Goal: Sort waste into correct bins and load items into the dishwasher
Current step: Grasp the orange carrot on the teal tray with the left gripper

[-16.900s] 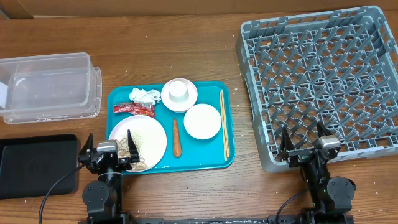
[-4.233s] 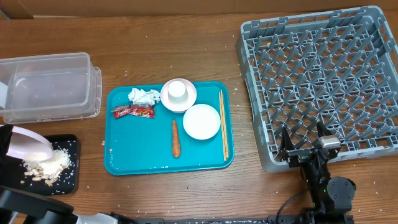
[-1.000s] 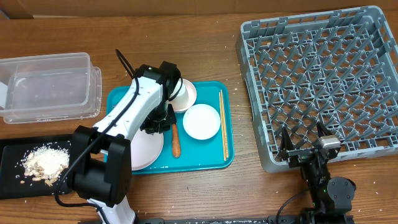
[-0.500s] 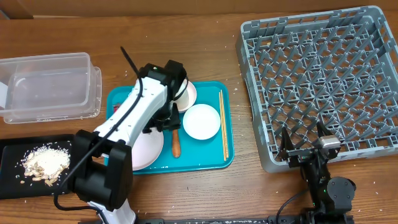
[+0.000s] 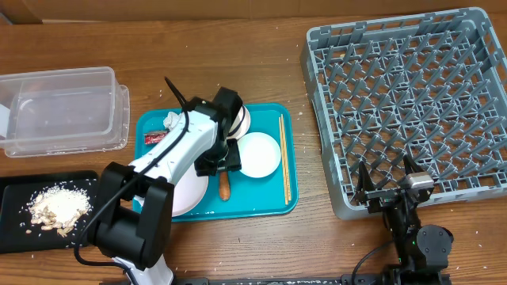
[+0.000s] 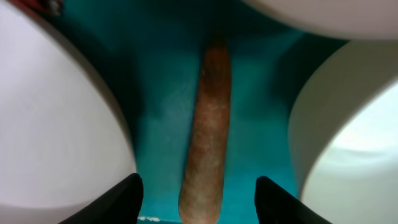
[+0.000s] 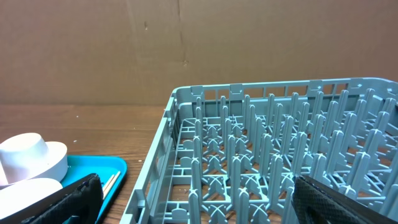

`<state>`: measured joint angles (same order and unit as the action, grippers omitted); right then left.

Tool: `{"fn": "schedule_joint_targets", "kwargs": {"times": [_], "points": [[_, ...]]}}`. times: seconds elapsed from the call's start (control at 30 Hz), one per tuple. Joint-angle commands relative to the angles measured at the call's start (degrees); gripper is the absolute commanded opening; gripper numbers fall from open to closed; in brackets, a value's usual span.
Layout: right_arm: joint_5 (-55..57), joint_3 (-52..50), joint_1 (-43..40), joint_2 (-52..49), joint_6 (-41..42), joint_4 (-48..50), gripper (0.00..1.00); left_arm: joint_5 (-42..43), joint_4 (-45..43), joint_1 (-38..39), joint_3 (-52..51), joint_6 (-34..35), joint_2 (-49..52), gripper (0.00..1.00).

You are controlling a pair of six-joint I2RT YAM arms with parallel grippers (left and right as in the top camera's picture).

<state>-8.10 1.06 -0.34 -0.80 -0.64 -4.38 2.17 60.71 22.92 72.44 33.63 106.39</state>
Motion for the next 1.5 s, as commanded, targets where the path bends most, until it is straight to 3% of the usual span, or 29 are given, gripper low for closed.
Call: {"fn": "schedule_joint_targets", "kwargs": {"times": [0.0,0.63,0.77,1.0,1.2,1.47], "points": [[0.5,-0.59,-0.17,0.63,-0.26,0.22,1.0,1.88,-3.28,0.42,-3.39,-1.97,-1.4,0.58],[0.5,-0.59,-0.15,0.63,-0.26,0.22,1.0,1.92,-9.94,1.53,-7.08,-3.96,-1.38,0.51],[0.5,-0.59,-0.15,0.63,-0.26,0.22,1.0,1.88,-10.1,2.21,-7.93,-3.87,-1.36,0.44],[0.5,-0.59,-0.17,0.63,-0.26,0.22,1.0,1.68,-10.4,2.29,-8.66,-3.87,-1.36,0.39],[0.48,-0.59,-0.15,0.63,-0.26,0.22,1.0,-0.13,-9.86,2.29,-8.61,-3.87,-1.4,0.13],[0.48,-0.59,-0.15,0.63,-0.26,0.22,1.0,-1.42,-4.02,1.55,-4.59,-3.61,-2.45,0.04]]}}
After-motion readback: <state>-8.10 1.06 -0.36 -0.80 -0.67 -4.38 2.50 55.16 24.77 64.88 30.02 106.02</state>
